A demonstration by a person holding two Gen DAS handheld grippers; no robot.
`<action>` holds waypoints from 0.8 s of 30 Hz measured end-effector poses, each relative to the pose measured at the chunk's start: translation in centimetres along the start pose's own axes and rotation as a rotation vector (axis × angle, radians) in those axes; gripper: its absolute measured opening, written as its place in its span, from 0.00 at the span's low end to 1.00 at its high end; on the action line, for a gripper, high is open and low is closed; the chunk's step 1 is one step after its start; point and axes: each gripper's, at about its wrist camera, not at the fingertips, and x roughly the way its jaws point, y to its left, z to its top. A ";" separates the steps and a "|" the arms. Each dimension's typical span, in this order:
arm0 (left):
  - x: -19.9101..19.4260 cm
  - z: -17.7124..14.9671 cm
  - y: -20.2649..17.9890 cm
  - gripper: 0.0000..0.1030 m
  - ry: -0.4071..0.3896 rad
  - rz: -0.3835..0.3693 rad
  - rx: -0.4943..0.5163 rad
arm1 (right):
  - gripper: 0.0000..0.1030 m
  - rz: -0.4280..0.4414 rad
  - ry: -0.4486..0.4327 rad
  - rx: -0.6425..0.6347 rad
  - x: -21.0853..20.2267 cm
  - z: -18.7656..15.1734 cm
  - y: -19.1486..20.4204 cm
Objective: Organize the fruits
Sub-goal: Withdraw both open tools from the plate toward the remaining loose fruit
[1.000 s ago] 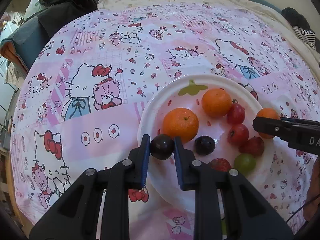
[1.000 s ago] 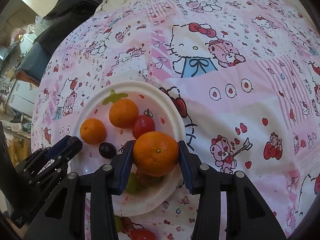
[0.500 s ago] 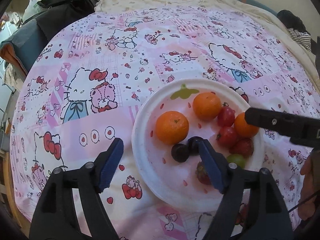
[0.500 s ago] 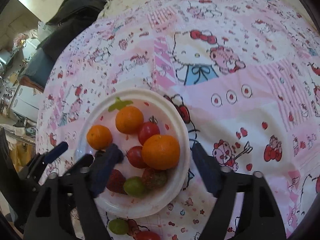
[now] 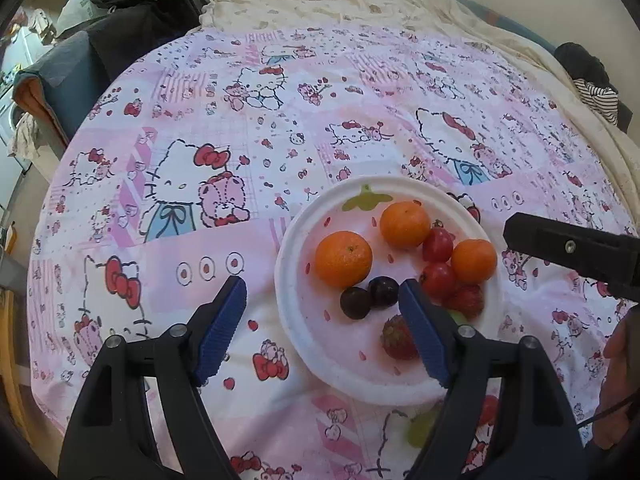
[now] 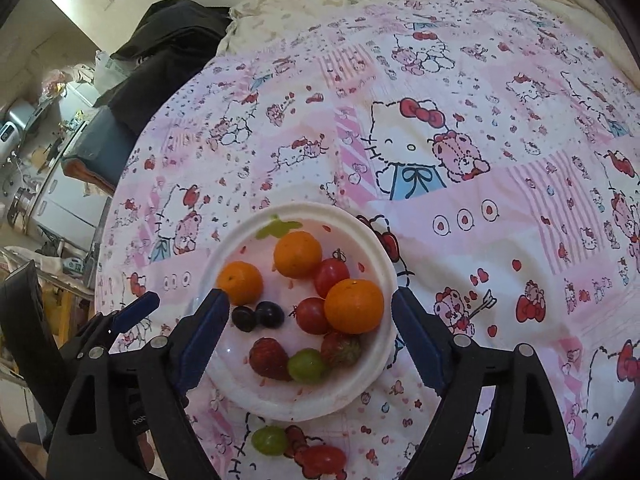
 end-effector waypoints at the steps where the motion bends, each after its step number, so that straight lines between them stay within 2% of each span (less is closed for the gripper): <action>1: -0.3 0.0 0.1 0.74 -0.002 0.001 -0.002 | 0.83 -0.005 -0.004 -0.002 -0.3 -0.1 0.0; 10: -4.6 -0.8 1.2 0.74 -0.046 0.009 -0.018 | 0.83 -0.017 -0.022 0.031 -2.8 -1.7 -0.4; 16: -7.0 -2.4 1.6 0.74 -0.084 0.029 0.028 | 0.83 -0.031 -0.028 0.056 -4.5 -3.4 -0.8; 24: -9.9 -4.4 3.0 0.74 -0.093 0.028 -0.008 | 0.83 -0.019 -0.009 0.101 -6.1 -6.5 -1.4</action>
